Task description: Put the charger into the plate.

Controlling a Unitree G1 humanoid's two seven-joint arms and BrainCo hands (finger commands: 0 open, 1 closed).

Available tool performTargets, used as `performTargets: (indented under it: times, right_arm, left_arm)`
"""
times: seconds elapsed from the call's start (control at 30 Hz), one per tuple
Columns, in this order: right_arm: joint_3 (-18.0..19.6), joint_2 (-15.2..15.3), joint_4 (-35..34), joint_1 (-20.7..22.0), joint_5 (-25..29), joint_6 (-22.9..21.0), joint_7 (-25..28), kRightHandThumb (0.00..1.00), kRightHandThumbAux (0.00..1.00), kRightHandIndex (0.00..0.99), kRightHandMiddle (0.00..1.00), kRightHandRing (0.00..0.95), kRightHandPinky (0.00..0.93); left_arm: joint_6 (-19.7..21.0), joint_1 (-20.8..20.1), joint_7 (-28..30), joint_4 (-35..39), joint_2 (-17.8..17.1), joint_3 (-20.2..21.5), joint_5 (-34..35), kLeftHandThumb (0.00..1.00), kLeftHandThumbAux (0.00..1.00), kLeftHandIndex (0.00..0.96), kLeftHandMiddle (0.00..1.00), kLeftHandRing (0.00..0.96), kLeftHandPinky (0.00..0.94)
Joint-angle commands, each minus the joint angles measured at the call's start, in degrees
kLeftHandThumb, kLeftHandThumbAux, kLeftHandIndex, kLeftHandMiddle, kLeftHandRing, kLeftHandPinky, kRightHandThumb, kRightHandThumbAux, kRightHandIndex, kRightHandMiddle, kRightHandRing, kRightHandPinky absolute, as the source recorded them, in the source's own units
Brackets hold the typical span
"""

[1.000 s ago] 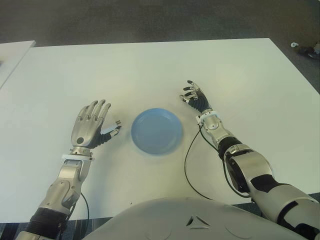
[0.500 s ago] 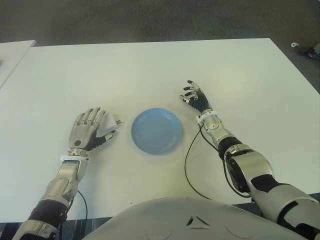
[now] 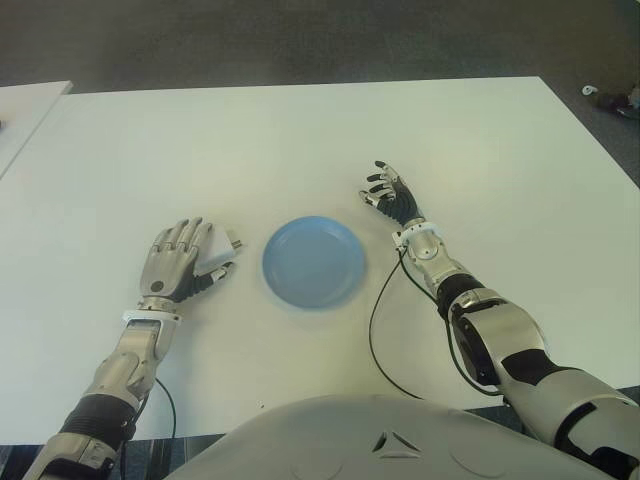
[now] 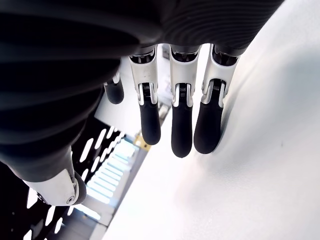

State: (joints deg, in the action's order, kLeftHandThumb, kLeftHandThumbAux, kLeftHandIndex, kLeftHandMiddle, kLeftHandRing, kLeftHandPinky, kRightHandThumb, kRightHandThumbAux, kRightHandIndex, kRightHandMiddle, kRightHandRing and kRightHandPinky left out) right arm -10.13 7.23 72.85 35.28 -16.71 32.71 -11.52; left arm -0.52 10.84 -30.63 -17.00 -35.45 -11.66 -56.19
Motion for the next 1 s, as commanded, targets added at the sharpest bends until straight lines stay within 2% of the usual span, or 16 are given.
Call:
performTargets:
  times: [0.03, 0.63, 1.0]
  right_arm:
    - [-0.86, -1.05, 3.45, -4.53, -1.26, -3.10, 2.81, 0.051, 0.658, 0.041, 0.285, 0.336, 0.339]
    - [-0.65, -0.97, 3.37, -4.79, -1.11, -2.75, 2.74, 0.054, 0.682, 0.054, 0.276, 0.331, 0.353]
    - [-0.60, -0.96, 3.42, -4.84, -1.01, -2.93, 3.16, 0.069, 0.693, 0.055, 0.270, 0.332, 0.357]
  left_arm:
    - [-0.27, -0.55, -0.56, -2.27, -0.35, -1.12, 0.31, 0.198, 0.179, 0.000, 0.000, 0.000, 0.000]
    - [-1.33, -6.07, -2.25, -11.52, -0.31, -4.18, 1.28, 0.205, 0.177, 0.000, 0.000, 0.000, 0.000]
    - [-1.58, -7.62, -3.47, -13.49, -0.60, -5.16, 1.91, 0.197, 0.183, 0.000, 0.000, 0.000, 0.000]
